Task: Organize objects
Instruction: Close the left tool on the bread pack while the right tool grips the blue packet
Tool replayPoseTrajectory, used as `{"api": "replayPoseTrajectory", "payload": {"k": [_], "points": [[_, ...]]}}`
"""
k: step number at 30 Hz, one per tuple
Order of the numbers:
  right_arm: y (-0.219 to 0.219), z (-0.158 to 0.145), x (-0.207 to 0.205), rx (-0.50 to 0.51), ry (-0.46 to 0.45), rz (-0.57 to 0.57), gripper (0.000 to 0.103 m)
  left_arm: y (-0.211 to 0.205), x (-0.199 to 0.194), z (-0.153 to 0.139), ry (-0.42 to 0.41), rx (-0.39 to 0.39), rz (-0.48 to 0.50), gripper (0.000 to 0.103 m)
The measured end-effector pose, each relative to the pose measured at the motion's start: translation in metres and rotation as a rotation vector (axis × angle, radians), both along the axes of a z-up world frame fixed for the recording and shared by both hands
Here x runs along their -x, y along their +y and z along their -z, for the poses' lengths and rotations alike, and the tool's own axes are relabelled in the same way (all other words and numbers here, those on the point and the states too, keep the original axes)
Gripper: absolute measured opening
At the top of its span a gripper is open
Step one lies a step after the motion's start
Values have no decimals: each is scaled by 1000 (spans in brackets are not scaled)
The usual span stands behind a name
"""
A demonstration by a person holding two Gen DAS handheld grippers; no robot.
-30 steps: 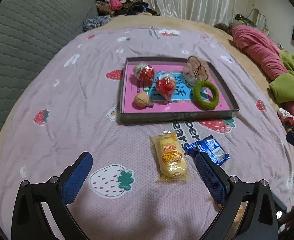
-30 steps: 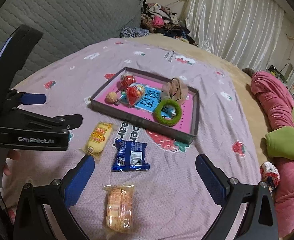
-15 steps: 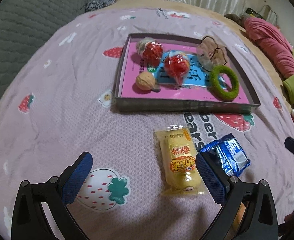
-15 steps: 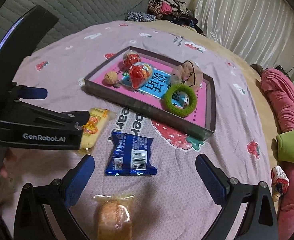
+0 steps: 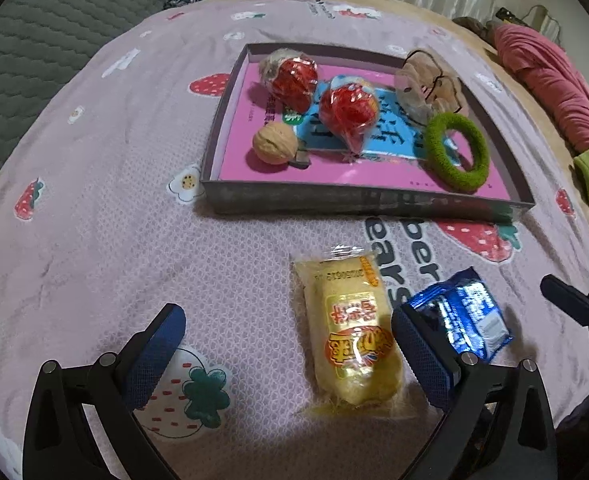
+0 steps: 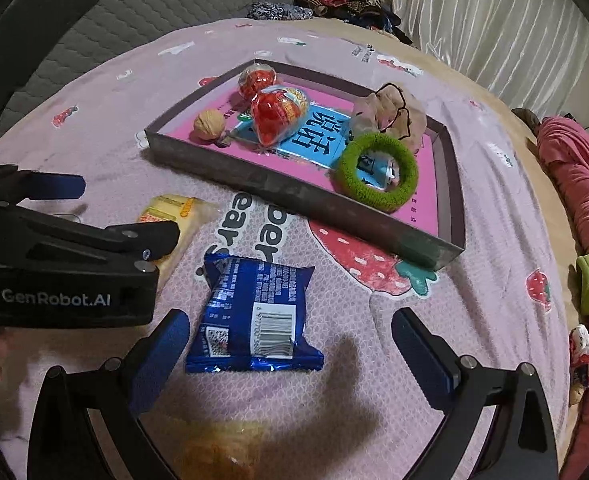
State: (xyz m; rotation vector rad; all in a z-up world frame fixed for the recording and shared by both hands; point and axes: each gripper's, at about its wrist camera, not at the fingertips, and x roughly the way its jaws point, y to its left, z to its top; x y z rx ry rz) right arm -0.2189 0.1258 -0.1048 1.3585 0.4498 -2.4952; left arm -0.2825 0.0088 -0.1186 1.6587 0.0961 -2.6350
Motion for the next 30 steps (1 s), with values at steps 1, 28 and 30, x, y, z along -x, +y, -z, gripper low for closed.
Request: {"api": "replayPoseTrajectory", "payload": {"k": [1, 28, 30], "points": [[0, 1, 2, 2, -3, 4, 102, 1, 1, 3, -10, -7, 2, 103], [9, 15, 19, 129, -56, -35, 64, -3, 0, 12, -25, -64, 35, 41], [10, 11, 17, 133, -45, -34, 64, -5, -3, 11, -19, -62, 35, 41]]}}
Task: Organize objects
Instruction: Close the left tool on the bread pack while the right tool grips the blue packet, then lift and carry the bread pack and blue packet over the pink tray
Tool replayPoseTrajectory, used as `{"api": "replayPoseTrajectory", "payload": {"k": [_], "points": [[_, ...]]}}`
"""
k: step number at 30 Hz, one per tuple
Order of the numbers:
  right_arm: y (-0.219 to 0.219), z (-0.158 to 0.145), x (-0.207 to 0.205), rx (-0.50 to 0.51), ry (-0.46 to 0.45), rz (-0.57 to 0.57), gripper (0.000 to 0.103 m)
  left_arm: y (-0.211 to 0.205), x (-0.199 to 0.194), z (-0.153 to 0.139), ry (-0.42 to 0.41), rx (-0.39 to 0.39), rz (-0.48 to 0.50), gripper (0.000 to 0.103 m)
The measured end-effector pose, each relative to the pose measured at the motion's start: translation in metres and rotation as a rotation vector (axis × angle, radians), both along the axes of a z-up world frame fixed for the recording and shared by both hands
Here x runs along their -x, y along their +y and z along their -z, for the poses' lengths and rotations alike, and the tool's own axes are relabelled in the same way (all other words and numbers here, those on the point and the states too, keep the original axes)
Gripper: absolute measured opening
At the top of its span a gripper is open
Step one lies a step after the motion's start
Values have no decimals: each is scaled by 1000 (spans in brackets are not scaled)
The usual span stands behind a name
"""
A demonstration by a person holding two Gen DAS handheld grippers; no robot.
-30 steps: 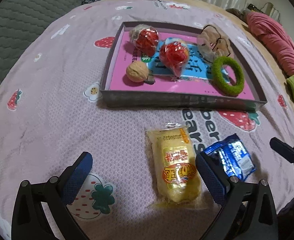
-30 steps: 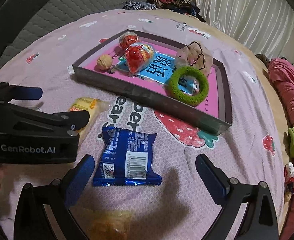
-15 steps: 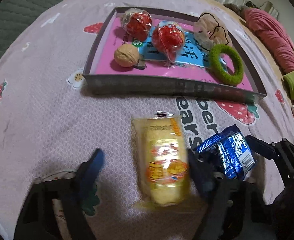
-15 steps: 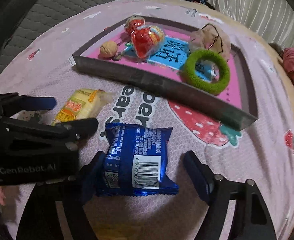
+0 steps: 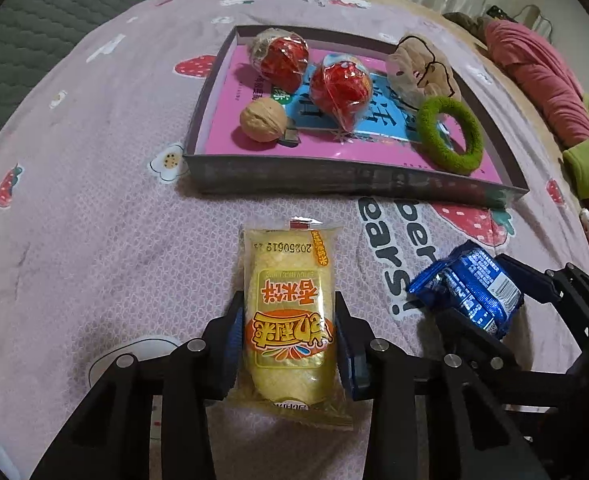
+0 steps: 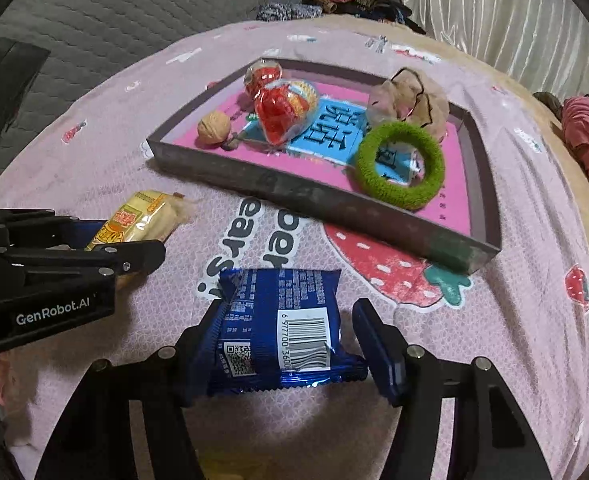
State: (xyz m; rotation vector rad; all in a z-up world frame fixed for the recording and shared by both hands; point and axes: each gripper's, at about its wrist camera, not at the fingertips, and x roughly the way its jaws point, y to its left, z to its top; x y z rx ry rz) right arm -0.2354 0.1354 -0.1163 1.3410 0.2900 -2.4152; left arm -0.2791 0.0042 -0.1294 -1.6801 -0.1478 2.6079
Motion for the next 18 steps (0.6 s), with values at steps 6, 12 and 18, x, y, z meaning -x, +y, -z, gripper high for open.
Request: {"api": "replayPoseTrajectory", "payload": {"k": [6, 12, 18], "points": [[3, -9, -9, 8, 15, 5, 64, 0, -6, -5, 16, 5, 4, 41], [11, -18, -9, 31, 31, 27, 64, 0, -9, -11, 31, -7, 11, 41], [14, -22, -7, 43, 35, 37, 63, -3, -9, -15, 40, -13, 4, 41]]}}
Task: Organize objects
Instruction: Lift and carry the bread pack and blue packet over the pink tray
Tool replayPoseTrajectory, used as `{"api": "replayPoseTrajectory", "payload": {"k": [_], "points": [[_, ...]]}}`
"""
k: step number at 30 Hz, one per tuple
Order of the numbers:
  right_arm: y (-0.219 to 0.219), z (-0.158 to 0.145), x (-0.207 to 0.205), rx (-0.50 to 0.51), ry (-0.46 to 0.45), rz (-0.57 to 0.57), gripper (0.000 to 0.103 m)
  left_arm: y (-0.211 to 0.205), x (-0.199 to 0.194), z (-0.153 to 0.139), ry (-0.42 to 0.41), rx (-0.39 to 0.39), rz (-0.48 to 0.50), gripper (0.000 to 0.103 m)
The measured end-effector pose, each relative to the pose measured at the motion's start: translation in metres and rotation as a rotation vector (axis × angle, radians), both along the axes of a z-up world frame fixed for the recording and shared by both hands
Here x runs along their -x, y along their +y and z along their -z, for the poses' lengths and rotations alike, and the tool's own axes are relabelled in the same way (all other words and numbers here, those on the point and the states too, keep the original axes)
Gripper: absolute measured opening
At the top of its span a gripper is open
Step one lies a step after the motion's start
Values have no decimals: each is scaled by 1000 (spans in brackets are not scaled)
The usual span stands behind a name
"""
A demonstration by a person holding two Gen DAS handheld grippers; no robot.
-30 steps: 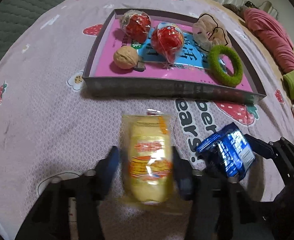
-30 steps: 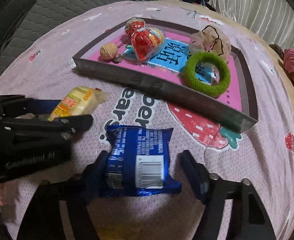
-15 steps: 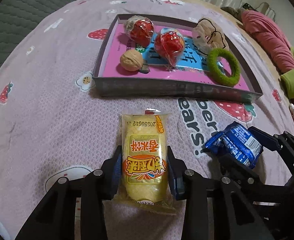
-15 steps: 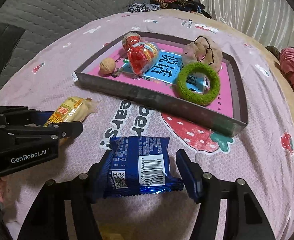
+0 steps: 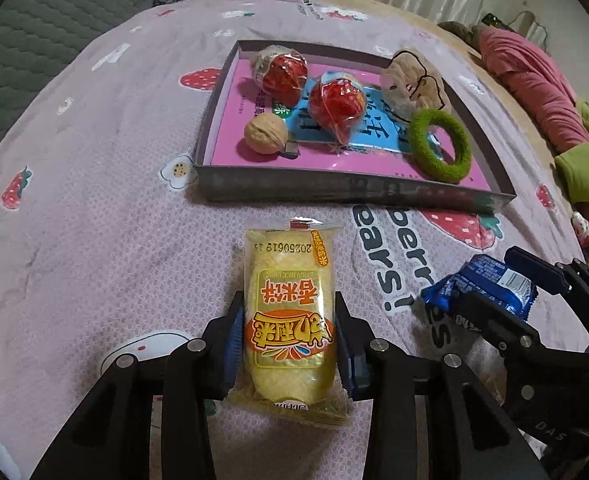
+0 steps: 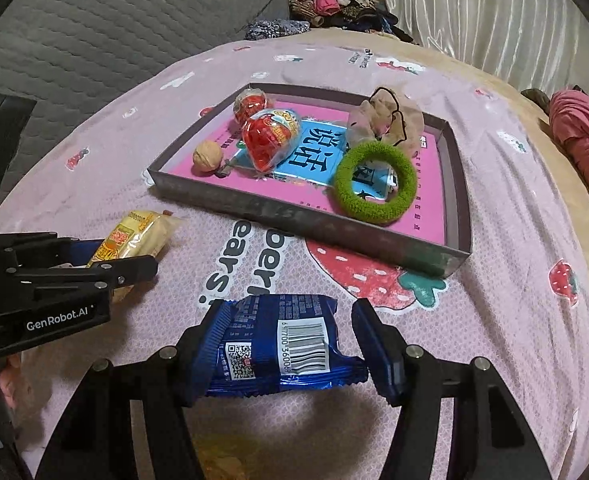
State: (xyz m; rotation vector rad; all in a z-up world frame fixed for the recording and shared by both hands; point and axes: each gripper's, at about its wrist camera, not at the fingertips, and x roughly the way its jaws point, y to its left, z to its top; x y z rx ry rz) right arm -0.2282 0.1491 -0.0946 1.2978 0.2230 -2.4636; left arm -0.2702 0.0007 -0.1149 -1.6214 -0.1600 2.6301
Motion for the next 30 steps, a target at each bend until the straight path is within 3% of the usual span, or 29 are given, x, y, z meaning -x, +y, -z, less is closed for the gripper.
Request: {"api": "replayPoseTrajectory", "payload": {"k": [15, 30], "points": [[1, -8, -2, 37, 17, 24, 59, -14, -5, -11, 27, 1, -25, 41], [3, -53, -9, 37, 89, 20, 59, -18, -9, -63, 121, 16, -15, 40]]}}
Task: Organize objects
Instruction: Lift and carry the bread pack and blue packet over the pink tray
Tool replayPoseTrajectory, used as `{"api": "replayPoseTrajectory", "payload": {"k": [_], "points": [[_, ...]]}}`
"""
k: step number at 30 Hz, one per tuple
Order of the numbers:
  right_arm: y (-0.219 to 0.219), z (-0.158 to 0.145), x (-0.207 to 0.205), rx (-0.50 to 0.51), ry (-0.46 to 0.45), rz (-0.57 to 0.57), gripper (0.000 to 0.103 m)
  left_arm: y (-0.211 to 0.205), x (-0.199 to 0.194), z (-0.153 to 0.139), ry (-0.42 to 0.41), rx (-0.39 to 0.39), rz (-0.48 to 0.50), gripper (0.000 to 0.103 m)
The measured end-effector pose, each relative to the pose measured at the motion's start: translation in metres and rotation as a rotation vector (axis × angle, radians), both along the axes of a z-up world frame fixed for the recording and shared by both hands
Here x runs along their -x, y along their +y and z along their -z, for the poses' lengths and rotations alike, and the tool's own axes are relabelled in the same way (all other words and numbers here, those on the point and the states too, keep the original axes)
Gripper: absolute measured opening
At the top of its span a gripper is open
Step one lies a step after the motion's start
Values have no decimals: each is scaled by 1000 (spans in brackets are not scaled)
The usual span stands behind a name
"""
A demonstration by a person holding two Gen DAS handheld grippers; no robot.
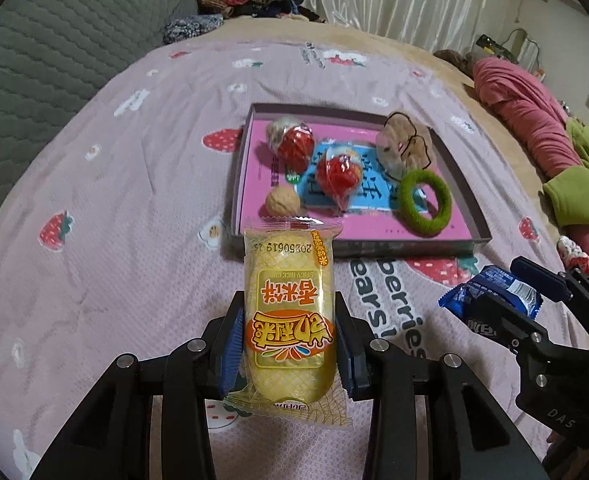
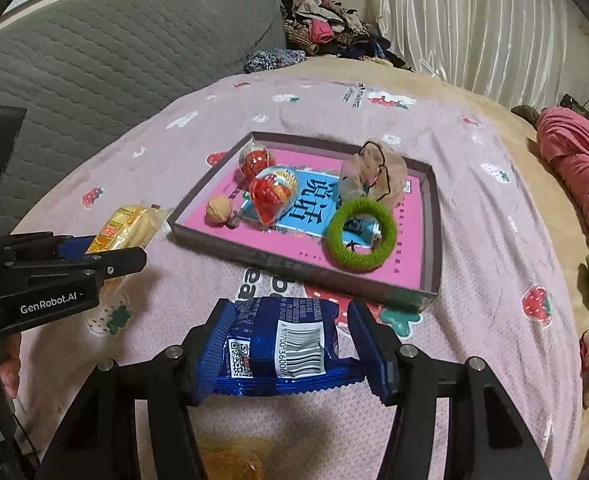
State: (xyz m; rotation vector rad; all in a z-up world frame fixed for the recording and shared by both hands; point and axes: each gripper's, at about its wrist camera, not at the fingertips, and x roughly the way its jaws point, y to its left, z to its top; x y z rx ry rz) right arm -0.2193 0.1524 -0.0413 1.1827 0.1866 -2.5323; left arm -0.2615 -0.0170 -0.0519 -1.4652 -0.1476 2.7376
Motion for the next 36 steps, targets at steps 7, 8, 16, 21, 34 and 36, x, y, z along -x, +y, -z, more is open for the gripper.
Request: {"api": "replayPoseTrajectory", "payload": {"k": [7, 8, 16, 21, 34, 36], "points": [[0, -25, -2, -2, 49, -3, 59, -1, 0, -19, 33, 17, 3, 41], [-1, -30, -1, -3, 57, -3, 59, -1, 0, -22, 37, 20, 4, 41], [-5, -71, 5, -23, 123, -12, 59, 0, 6, -54, 84, 43, 13, 41], [-10, -101, 8, -31, 166, -19, 59, 4, 11, -80, 117, 66, 20, 41], [-9, -162, 23, -44, 260, -9, 59, 17, 27, -154, 216, 132, 46, 41], [-9, -168, 28, -46, 269, -9, 59, 17, 32, -161, 229, 137, 47, 40]]}}
